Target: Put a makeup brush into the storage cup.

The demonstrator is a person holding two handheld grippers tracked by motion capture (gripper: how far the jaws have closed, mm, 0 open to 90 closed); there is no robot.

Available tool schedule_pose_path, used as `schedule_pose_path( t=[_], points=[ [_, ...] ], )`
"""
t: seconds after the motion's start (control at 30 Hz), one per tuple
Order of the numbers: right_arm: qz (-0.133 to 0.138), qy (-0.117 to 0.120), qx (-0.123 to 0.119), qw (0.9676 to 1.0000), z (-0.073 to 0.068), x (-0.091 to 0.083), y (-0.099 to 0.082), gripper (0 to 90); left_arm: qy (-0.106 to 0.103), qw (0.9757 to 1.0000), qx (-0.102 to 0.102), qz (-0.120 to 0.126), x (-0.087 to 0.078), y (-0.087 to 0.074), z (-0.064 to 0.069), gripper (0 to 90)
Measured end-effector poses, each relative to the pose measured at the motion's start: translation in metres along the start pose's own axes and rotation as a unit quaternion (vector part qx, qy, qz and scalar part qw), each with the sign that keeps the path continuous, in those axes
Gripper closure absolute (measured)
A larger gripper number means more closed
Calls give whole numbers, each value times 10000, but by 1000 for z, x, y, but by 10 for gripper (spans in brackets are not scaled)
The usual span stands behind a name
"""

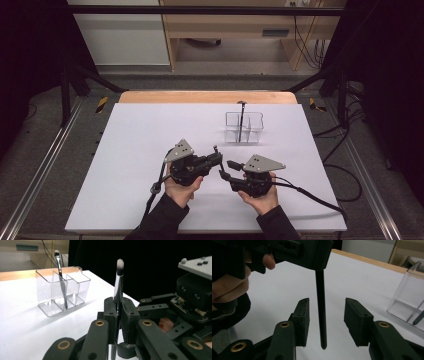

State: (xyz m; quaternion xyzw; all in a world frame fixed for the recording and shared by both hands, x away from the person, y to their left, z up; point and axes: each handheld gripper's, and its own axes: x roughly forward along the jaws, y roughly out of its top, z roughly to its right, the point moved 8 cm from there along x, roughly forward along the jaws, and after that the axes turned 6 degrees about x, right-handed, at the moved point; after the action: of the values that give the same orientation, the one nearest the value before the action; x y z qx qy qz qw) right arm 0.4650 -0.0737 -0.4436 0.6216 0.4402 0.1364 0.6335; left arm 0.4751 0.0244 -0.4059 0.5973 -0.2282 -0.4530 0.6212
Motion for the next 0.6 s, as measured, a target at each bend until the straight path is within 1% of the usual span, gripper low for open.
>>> schedule_pose_path(
  t=[0.23,0.6],
  points=[
    [25,-64,-57,10000,0,-2,2,662,5,9998,121,-147,5,-4,5,831],
    [-15,-8,-33,10000,-1,-2,1,782,17,9995,195,-234,8,-7,7,831]
  ],
)
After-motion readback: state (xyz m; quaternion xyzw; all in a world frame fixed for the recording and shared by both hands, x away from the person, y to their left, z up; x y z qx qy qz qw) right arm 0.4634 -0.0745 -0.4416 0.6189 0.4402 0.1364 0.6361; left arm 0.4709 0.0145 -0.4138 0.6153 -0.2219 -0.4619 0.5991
